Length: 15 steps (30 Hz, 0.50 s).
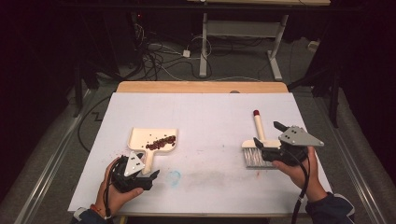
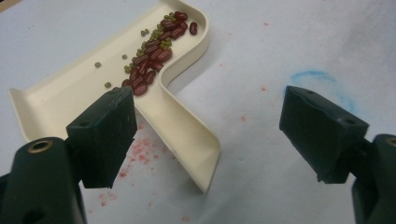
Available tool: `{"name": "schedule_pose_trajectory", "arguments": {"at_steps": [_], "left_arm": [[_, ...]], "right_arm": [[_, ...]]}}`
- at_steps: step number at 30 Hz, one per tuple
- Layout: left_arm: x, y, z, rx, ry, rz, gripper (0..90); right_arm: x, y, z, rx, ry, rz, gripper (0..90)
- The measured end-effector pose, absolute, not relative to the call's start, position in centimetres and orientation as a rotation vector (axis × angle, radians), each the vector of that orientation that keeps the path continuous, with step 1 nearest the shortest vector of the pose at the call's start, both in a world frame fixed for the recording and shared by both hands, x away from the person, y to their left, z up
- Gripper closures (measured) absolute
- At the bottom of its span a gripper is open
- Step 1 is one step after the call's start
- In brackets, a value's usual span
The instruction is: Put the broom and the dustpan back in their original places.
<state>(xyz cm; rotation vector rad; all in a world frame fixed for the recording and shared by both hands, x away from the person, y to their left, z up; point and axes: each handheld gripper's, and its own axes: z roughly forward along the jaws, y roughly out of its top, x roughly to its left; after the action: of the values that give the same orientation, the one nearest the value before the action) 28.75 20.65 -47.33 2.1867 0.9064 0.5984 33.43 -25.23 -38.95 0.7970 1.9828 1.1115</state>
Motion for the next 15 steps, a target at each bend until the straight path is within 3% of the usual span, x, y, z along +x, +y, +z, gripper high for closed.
{"name": "schedule_pose_trajectory", "arguments": {"at_steps": [15], "left_arm": [[28.7, 20.5, -47.4, 2.189, 0.902, 0.594, 19.1]], "right_arm": [[31.8, -26.2, -41.0, 0.779, 2.004, 1.133, 17.0]]}}
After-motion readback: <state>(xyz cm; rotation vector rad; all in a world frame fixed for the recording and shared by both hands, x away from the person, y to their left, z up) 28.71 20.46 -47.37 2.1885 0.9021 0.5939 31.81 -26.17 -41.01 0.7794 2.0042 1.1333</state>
